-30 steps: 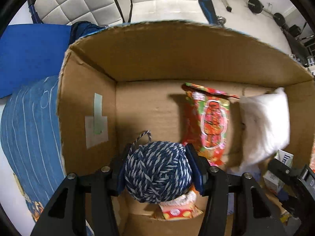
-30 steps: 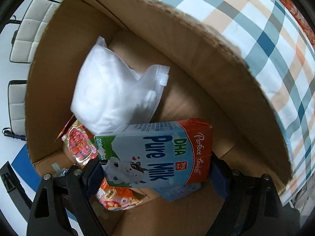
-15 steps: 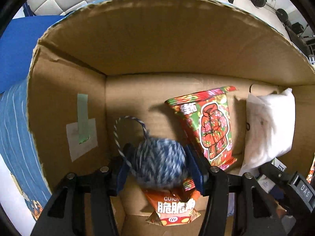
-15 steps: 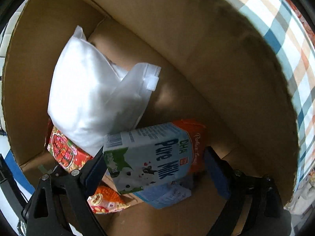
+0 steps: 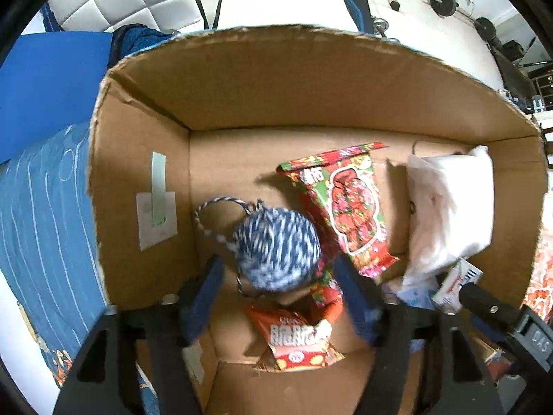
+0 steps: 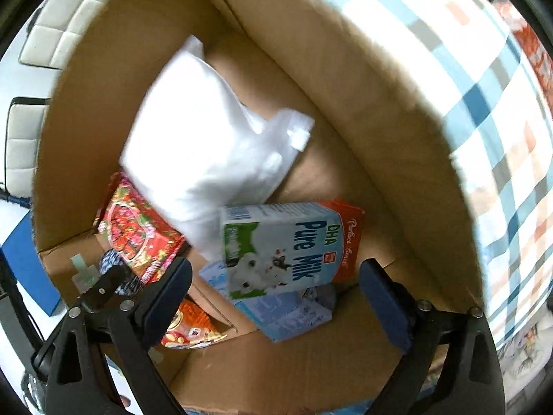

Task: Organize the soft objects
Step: 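Lift both tools up out of the box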

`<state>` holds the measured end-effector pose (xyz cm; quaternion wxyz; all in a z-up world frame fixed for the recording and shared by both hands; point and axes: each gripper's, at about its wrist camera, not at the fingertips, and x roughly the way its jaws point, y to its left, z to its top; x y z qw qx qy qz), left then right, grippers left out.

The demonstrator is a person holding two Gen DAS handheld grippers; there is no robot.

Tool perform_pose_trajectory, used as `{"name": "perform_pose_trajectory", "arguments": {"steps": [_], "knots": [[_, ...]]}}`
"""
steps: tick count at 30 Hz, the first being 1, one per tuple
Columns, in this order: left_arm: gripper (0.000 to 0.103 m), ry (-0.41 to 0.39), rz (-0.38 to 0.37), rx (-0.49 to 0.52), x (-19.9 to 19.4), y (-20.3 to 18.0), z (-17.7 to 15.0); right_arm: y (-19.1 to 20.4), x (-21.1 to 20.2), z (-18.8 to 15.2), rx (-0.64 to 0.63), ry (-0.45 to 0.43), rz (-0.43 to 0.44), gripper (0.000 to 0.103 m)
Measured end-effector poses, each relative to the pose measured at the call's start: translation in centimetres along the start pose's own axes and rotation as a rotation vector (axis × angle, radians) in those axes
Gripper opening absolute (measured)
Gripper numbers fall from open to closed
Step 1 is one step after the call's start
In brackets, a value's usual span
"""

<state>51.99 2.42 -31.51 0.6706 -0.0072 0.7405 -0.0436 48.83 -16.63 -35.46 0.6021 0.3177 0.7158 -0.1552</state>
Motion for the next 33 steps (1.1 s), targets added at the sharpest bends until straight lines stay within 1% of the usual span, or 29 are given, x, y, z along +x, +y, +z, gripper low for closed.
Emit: {"name": "perform_pose_trajectory", "arguments": {"steps": [1,4,6,8,9,12,14,16,17,21,24,26,29,33], "knots": [[0.086,-0.005,-0.003,0.001,-0.5,-0.1,-0.3,0.4,-0.6,-0.2,-0.015,-0.011,0.001,0.101],[0.087,-0.032,-0.006,0.005,-1.9,-0.5,-1.2,1.6,-1.7,-1.4,-0.073,-0.033,-0.007,0.101],[0.087,-0.048,-0.014,0.002,-2.7,-0.9,-2.2,2.5,-2.4,-2.2,-0.133,-0.059,-0.038,0.101],[0.093,-0.067,-0.020,-0.004,-3.7,-0.6,-2.8,2.9,-3.0,-2.7,-0.197,-0.086,-0.080,0.102],[0.099,-0.077,-0.023,-0.006,-4.2,-0.4,-2.7,3.0,-3.5,-2.8,-0.243,-0.109,-0.110,0.102],[0.099,-0.108,-0.029,-0.015,-5.3,-0.1,-4.4,2.0,-5.6,-2.3,-0.358,-0.201,-0.191,0.103],[0.099,-0.125,-0.042,-0.032,-5.8,0.3,-5.7,2.2,-6.0,-3.1,-0.430,-0.257,-0.235,0.103],[0.099,-0.144,-0.048,-0.048,-6.1,0.7,-7.0,1.4,-6.6,-3.4,-0.496,-0.298,-0.274,0.103],[0.099,-0.149,-0.046,-0.052,-5.9,0.9,-7.0,1.5,-6.5,-3.8,-0.523,-0.314,-0.282,0.103],[0.099,-0.188,-0.040,-0.087,-5.4,1.8,-8.9,0.9,-6.4,-5.2,-0.577,-0.343,-0.293,0.103],[0.099,-0.221,-0.007,-0.088,-5.0,1.7,-10.5,0.5,-6.3,-6.0,-0.595,-0.356,-0.285,0.103],[0.099,-0.224,0.007,-0.083,-4.8,1.6,-11.0,0.0,-6.4,-6.8,-0.605,-0.361,-0.279,0.103],[0.099,-0.226,-0.003,-0.093,-4.9,1.5,-11.8,-0.5,-6.8,-7.4,-0.608,-0.363,-0.264,0.103],[0.099,-0.252,0.006,-0.088,-5.9,1.0,-12.9,-1.2,-7.8,-8.0,-0.606,-0.373,-0.239,0.103]]}}
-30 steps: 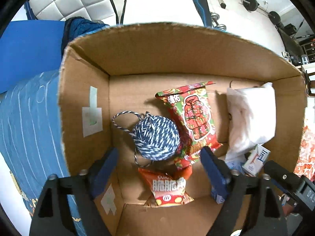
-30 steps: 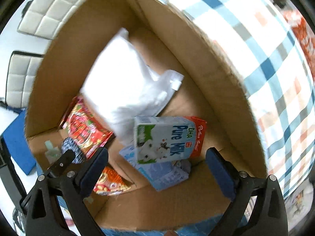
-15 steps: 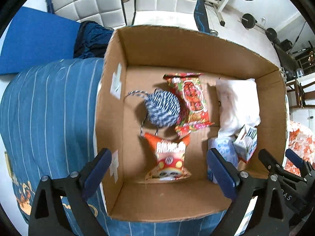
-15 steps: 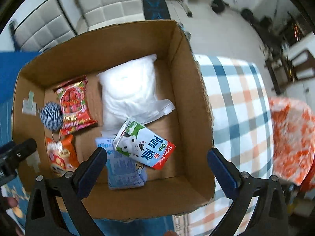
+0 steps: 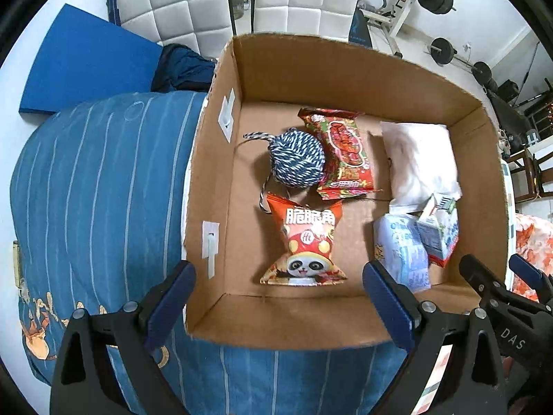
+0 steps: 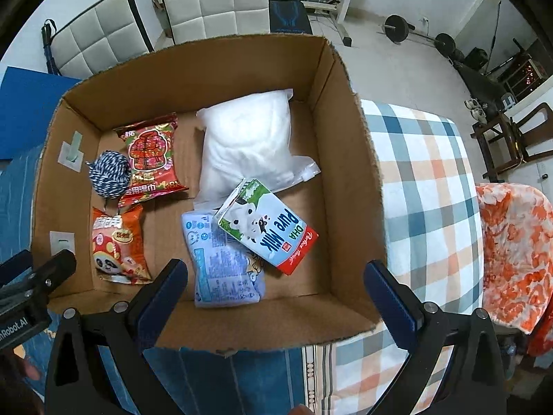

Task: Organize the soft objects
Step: 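Lift both tools up out of the box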

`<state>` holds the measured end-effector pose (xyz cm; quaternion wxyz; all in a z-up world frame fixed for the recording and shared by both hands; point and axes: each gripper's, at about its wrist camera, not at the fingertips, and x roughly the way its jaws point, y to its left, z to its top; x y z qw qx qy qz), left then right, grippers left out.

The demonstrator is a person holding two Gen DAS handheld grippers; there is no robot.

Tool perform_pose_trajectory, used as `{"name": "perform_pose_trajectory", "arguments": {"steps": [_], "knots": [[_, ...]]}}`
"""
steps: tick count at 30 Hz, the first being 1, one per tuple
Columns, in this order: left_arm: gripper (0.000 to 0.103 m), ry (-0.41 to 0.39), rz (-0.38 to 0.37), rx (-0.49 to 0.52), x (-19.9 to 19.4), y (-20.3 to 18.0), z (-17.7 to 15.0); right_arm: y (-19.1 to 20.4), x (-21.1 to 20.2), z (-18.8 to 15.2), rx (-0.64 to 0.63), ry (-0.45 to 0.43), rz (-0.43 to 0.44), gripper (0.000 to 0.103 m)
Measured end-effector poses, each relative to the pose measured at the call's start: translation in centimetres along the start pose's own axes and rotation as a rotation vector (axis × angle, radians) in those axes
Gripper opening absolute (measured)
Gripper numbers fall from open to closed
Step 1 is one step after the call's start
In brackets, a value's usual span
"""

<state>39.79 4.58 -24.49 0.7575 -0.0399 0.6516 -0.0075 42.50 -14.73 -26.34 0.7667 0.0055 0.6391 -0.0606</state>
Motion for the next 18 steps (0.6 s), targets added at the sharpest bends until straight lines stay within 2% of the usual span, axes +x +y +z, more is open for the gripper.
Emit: {"name": "perform_pose_trajectory", "arguments": {"steps": [5,10,18], "knots": [[0.099,-0.060,-0.011,0.003,-3.1,-0.7,-1.2,-1.2,-3.6,-1.3,0.007,-0.056,0.029,0.103],[0.099,-0.185,-0.006,0.035,-10.1,-2.1,-4.4,-2.7,-10.2,-3.7,0.012,-0.164,0.059,0.103],[0.099,-0.315,-0.006,0.062,-19.4,-3.7,-9.1,-4.9,-20.8,-9.3,0.021,-0.292,0.107,0.103]]}}
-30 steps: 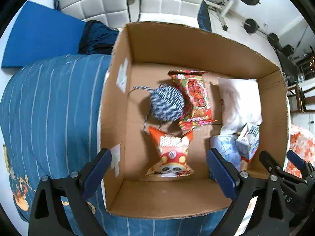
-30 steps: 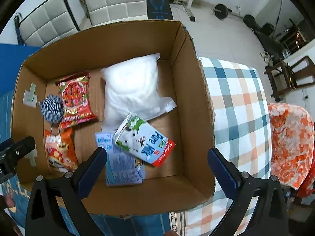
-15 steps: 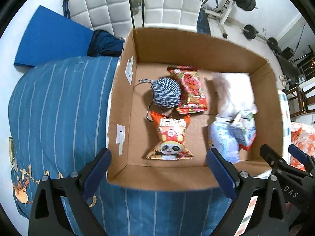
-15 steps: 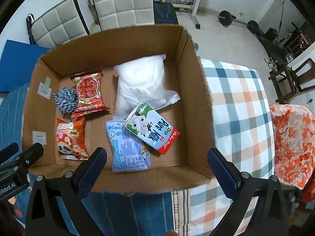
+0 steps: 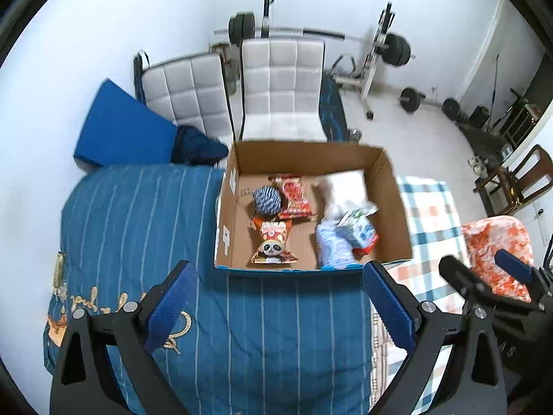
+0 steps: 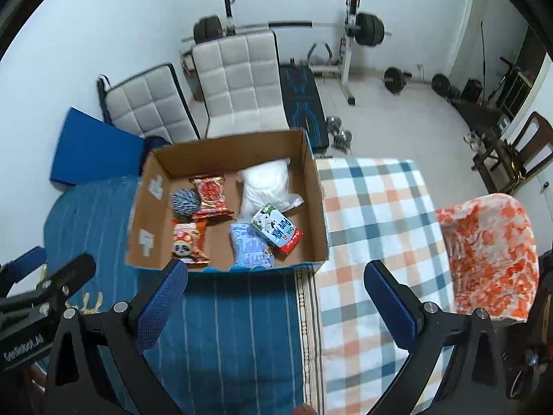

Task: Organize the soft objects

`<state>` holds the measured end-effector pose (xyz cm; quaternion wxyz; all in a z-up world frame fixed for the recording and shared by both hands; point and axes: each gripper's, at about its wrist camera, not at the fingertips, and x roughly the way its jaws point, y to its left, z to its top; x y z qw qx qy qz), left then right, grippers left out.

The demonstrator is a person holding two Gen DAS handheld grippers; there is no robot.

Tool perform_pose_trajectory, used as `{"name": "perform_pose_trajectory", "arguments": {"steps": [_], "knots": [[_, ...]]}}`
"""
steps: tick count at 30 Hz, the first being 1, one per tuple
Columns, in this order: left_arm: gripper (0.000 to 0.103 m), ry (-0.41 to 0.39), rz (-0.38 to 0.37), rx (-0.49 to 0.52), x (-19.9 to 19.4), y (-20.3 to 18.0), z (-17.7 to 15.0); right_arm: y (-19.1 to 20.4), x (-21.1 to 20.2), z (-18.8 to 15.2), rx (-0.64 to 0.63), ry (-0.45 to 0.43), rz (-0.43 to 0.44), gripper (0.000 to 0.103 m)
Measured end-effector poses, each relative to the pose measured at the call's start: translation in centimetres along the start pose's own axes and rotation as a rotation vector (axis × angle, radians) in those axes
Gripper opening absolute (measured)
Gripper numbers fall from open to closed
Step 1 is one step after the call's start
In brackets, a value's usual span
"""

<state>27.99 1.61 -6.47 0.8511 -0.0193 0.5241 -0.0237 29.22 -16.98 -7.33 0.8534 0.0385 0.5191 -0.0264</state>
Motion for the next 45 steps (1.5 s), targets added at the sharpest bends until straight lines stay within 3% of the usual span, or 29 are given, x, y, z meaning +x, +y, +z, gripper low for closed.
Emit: {"name": "perform_pose_trajectory", "arguments": {"steps": [11,21,27,34,45], "knots": [[0.099,-0.160,-0.032,-0.019,-12.1,-0.4,-2.5,-0.8,-12.7,-3.9,-0.036,-0.100,0.050,0.103],[0.099,-0.160,-0.026,-0.016,-16.3,-0.5,-5.3,-1.2,-19.1,-6.9,-0.066,-0.116,0.099,0.103],[0.099,-0.180,-0.017,-0.001,-16.7,-1.2,-5.5,-1.8,-19.0,-6.5,-0.039,-0.126,0.074,0.103],[0.099,-0.237,0.052,0.016,-16.4,-1.8,-4.9,-2.5,-18.2,-4.7,-0.001,-0.163,0.031,0.103],[0.099,-0.250,0.047,0.015,-16.2,-1.9,-4.3,-2.5,-19.2,-3.6,-0.002,-0.212,0.006,0.103]]}}
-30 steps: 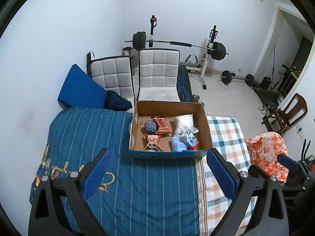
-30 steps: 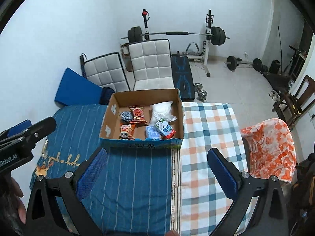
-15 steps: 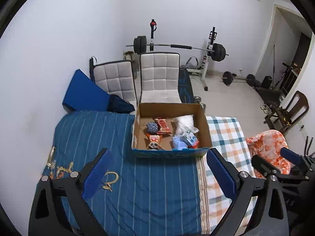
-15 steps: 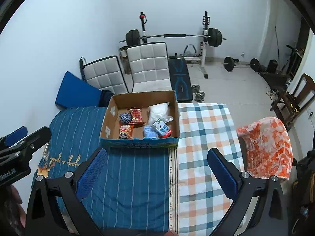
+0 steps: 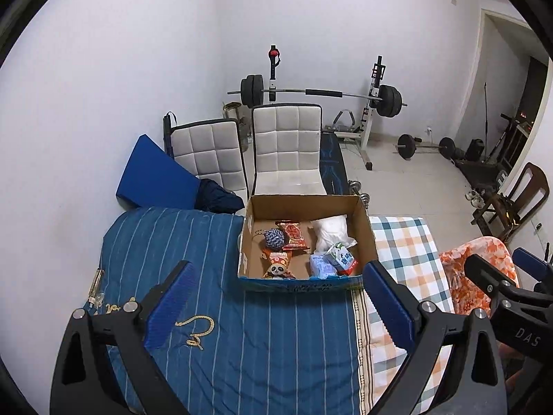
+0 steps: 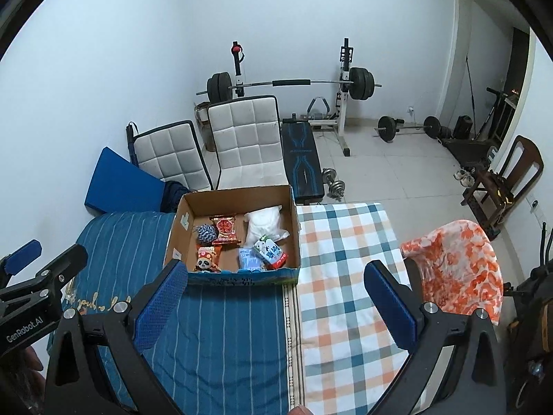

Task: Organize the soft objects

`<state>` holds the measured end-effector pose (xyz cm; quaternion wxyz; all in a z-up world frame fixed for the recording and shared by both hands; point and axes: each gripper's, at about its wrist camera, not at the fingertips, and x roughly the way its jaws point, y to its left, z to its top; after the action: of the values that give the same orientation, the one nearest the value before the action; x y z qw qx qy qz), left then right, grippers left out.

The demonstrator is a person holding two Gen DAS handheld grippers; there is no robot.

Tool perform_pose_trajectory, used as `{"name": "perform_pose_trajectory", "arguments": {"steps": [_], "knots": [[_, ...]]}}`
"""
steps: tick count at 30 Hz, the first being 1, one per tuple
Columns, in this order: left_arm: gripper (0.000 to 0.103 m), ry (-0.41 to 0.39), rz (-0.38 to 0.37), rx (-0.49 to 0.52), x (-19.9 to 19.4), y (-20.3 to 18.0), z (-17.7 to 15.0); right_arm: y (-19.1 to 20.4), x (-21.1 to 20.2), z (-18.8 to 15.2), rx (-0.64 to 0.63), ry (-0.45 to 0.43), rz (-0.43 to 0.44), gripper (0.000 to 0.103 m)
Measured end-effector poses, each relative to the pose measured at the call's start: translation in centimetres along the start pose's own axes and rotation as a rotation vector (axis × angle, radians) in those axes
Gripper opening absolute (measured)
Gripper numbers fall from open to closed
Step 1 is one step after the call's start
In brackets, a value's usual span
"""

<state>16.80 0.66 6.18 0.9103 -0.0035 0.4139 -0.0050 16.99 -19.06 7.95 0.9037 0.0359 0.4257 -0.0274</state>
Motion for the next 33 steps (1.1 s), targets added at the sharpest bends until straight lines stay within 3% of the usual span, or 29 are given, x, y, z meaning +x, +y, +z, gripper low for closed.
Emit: {"name": "perform_pose_trajectory", "arguments": {"steps": [33], "knots": [[0.099,0.010,0.015,-0.019,0.0,1.1,-0.7,0.1,-1.3,-0.5,-0.013,0.007,-0.007,0.103]]}}
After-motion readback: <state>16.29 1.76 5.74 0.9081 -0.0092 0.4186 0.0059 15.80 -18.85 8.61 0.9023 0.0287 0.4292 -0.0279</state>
